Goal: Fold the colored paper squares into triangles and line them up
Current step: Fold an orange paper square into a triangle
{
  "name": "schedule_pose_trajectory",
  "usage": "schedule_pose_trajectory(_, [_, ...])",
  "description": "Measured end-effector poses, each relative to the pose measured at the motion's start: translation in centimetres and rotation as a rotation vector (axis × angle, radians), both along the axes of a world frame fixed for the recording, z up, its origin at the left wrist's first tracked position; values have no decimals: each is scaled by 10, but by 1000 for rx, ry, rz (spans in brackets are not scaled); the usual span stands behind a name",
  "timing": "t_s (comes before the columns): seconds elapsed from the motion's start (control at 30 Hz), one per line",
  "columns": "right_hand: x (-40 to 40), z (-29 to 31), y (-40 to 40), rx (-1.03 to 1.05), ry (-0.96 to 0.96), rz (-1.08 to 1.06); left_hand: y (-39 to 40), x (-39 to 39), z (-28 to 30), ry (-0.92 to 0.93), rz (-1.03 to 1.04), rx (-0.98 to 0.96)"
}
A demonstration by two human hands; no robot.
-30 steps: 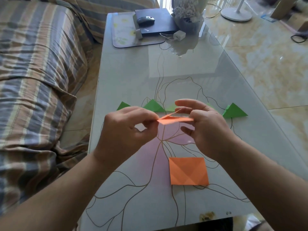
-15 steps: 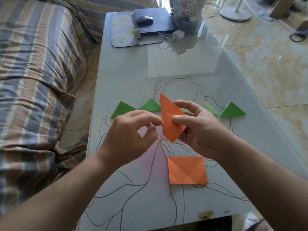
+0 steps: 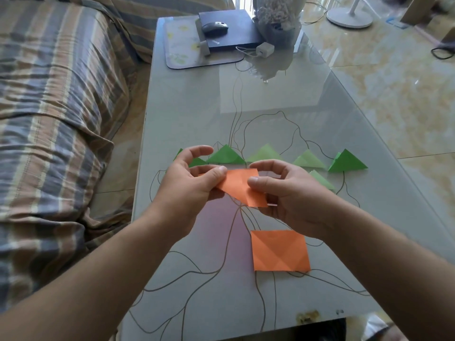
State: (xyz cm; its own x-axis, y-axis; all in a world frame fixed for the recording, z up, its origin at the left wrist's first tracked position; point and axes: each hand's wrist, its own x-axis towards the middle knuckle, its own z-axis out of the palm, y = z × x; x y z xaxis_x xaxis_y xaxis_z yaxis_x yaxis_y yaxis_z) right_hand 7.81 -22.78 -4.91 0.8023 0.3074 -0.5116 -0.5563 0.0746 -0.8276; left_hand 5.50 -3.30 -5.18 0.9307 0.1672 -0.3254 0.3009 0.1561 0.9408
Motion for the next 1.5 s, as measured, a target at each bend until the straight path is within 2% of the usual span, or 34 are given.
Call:
schedule_pose_trajectory(0.17, [0,3,-2,27,75,55,-1,-1,1,5,88,-96])
schedule_pose_trajectory(0.27, [-1,4,-2,27,55,113,-1,-2,-5,20,102,-128])
schedule_pose_trajectory(0.4, [0,3,-1,-1,16,49,-3,-2,-4,47,42,-195])
schedule_pose_trajectory(0.53, [2,3,-2,-4,2,-20,-2,-3,1,56,-84,-178])
schedule_pose_trajectory(0.7, [1,3,-2,-28,-47,10,-6,-6,5,137,-159,-248])
schedule_pose_trajectory(0.9, [2,4,-4,-131,-150,63,-7,-6,-6,159,-198,-79])
schedule_pose_trajectory(1.07, [2,1,-2,-46,-114,34,-9,-9,-6,81,-181,-104])
schedule_pose_trajectory(1.23, [1,-1,-4,-93,-187,61,-10,-8,-3,62,-169,-179])
schedule_pose_trajectory(1.5, [4,-7,-4,-103,-244,-103,-7,-9,-2,36,-242,-111])
